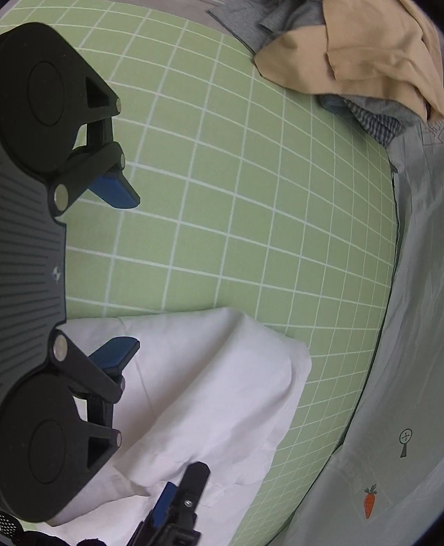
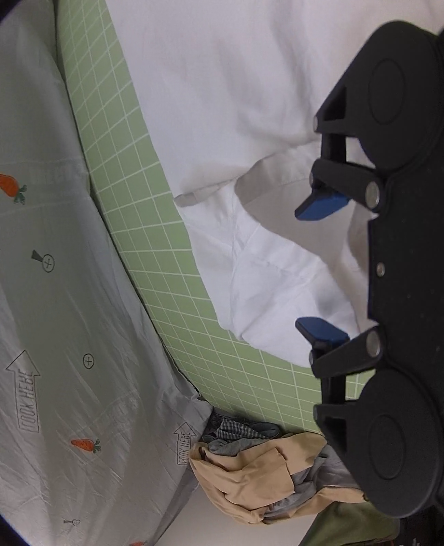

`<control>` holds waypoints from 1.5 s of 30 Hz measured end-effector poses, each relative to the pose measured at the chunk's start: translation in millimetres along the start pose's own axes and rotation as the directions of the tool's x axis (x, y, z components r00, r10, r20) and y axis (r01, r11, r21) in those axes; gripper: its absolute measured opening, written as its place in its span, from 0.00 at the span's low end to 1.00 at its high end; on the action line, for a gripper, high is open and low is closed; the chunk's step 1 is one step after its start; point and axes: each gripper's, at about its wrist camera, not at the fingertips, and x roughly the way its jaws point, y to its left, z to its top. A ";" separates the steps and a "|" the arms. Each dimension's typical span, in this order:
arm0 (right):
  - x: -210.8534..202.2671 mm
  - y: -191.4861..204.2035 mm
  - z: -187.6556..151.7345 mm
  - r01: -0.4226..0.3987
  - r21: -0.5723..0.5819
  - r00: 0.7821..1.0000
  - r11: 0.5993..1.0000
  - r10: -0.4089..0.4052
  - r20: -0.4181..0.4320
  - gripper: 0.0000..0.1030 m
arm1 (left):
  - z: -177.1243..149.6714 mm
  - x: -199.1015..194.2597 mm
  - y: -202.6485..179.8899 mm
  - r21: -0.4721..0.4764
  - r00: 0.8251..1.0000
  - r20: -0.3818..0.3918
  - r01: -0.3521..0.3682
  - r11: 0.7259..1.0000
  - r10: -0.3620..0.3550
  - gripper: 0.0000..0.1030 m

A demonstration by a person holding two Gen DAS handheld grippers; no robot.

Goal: Fold clothes

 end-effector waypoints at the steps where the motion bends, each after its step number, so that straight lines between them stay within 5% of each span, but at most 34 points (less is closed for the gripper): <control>1: 8.5 -3.2 5.2 -0.024 -0.014 0.999 1.000 0.024 -0.040 0.02 | 8.0 6.1 -4.6 0.010 1.000 -0.005 0.004 1.000 -0.004 0.80; 3: 15.6 -6.4 17.2 -0.033 -0.057 0.998 0.998 0.030 -0.049 0.01 | 22.5 17.1 -15.1 0.041 1.000 -0.011 0.008 0.999 -0.008 0.80; 6: 12.2 -25.9 44.3 -0.009 -0.033 0.999 0.999 0.011 0.049 0.01 | 37.2 31.7 -30.7 0.100 1.000 -0.014 0.003 0.995 -0.002 0.81; 8: 16.5 -47.5 62.6 0.037 0.023 0.995 0.999 -0.039 0.095 0.01 | 40.7 38.6 -39.2 0.130 1.000 -0.021 0.007 0.991 -0.004 0.87; 12: 39.8 -58.1 67.9 0.169 0.005 0.984 0.986 -0.169 0.057 0.06 | 36.2 42.8 -49.6 0.158 1.000 -0.018 -0.004 0.987 0.007 0.88; 16: 30.4 -44.4 46.4 0.271 -0.050 0.958 0.961 -0.265 0.109 0.50 | 29.5 37.7 -45.9 0.144 1.000 -0.020 -0.017 0.989 0.020 0.88; 19: 6.9 -35.5 20.7 0.281 -0.066 0.949 0.958 -0.267 0.168 0.57 | 22.1 30.6 -39.2 0.122 0.999 -0.025 -0.024 0.992 0.027 0.88; 23: -0.7 -28.6 -9.0 0.292 -0.113 0.952 0.950 -0.277 0.131 0.69 | 6.3 18.3 -34.5 0.120 0.999 -0.026 -0.021 0.993 0.024 0.88; 30: -14.1 -16.6 -61.0 0.305 -0.196 0.952 0.932 -0.298 0.066 0.41 | -30.5 -6.0 -35.7 0.174 1.000 -0.014 -0.002 0.985 0.004 0.88; 32: -17.9 -13.1 -75.8 0.307 -0.220 0.951 0.926 -0.304 0.048 0.17 | -41.9 -14.1 -35.6 0.188 1.000 -0.003 0.000 0.982 0.001 0.88; 34: -27.2 -14.7 -84.4 0.286 -0.201 0.958 0.937 -0.282 0.051 0.08 | -53.0 -21.9 -34.9 0.191 1.000 0.005 0.002 0.982 -0.003 0.88; 39: -56.3 -6.9 -107.7 0.323 -0.230 0.946 0.918 -0.308 0.100 0.07 | -74.8 -32.5 -33.8 0.172 1.000 -0.003 0.017 0.985 -0.016 0.88; 45: -66.4 -30.5 -117.8 0.274 -0.167 0.962 0.947 -0.273 0.026 0.08 | -88.8 -37.5 -51.1 0.179 1.000 -0.014 0.019 0.984 -0.017 0.88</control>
